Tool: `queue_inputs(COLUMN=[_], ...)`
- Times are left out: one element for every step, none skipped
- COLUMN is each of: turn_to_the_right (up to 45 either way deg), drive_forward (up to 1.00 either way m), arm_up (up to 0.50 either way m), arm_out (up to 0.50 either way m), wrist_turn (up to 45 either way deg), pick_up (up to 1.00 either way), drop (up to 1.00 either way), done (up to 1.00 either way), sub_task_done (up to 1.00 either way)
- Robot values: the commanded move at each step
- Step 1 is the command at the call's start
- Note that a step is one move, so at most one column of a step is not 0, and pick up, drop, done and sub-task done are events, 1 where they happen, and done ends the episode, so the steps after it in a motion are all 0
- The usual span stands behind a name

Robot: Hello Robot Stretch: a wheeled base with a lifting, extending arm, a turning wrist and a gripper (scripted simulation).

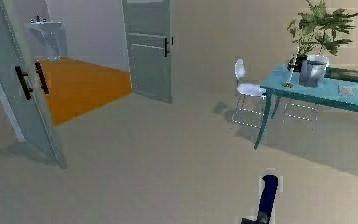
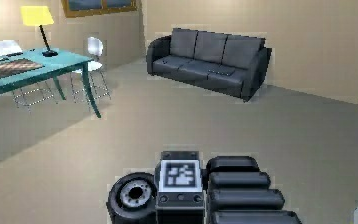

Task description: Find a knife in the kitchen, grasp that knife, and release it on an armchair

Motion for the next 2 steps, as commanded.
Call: queue_inputs(turn_to_the_right=[0.0,27.0], drive_forward=[0.40,0.00], arm_up=[0.00,0.00], arm_out=[0.00,0.00], wrist_turn=[0.0,0.0], pick_up=[0.00,0.00], drop=[0.00,0.00], done=[0.00,0.00], sub_task_done=[0.00,0.00])
